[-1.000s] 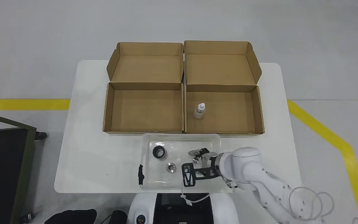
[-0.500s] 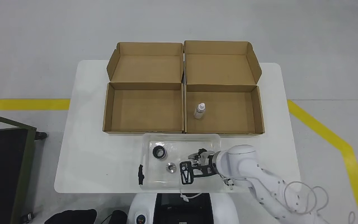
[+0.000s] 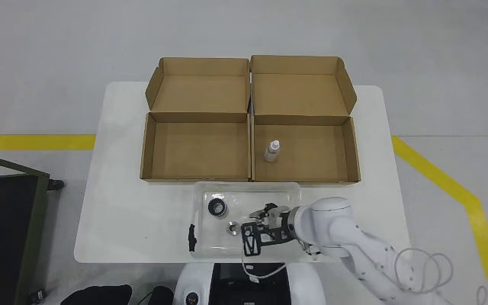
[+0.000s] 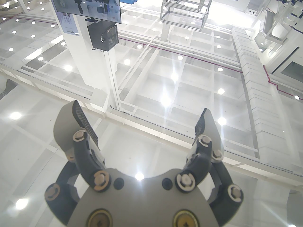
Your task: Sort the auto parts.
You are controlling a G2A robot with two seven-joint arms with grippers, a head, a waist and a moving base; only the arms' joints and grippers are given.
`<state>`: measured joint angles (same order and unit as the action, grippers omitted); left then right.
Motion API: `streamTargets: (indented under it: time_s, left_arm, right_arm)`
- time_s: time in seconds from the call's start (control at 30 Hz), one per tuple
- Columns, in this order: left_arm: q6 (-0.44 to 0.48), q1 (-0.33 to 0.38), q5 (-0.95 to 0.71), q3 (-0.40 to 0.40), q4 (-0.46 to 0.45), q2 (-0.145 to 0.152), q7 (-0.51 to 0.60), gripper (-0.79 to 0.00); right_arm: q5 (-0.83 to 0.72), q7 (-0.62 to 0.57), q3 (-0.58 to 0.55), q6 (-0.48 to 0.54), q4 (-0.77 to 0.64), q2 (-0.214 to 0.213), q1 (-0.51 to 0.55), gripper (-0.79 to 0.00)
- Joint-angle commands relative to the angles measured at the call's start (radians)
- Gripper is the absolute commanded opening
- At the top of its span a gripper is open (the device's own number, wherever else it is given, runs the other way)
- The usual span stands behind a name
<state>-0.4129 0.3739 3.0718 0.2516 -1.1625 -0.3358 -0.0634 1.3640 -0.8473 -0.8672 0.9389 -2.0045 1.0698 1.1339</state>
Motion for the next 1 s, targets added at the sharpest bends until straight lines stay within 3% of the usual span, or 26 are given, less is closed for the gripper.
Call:
streamTargets:
  time_s: [0.0, 0.4, 0.77, 0.97]
  left_arm:
    - [0.0, 0.0, 0.0, 0.0, 0.0, 0.0, 0.0, 0.0]
    - [0.0, 0.0, 0.0, 0.0, 0.0, 0.0, 0.0, 0.0]
    - [0.0, 0.0, 0.0, 0.0, 0.0, 0.0, 0.0, 0.0]
    - [0.0, 0.0, 0.0, 0.0, 0.0, 0.0, 0.0, 0.0]
  right_arm:
    - [-0.018, 0.032, -0.007, 0.0, -0.002, -0.001, 0.0, -0.785]
    - [-0.044, 0.267, -0.056, -0.051, -0.025, -0.006, 0.019, -0.785]
    - [-0.063, 0.6, -0.14, -0.131, -0.026, -0.01, 0.062, -0.785]
    - [-0.137, 0.797, -0.174, -0.108, 0.002, -0.009, 0.061, -0.785]
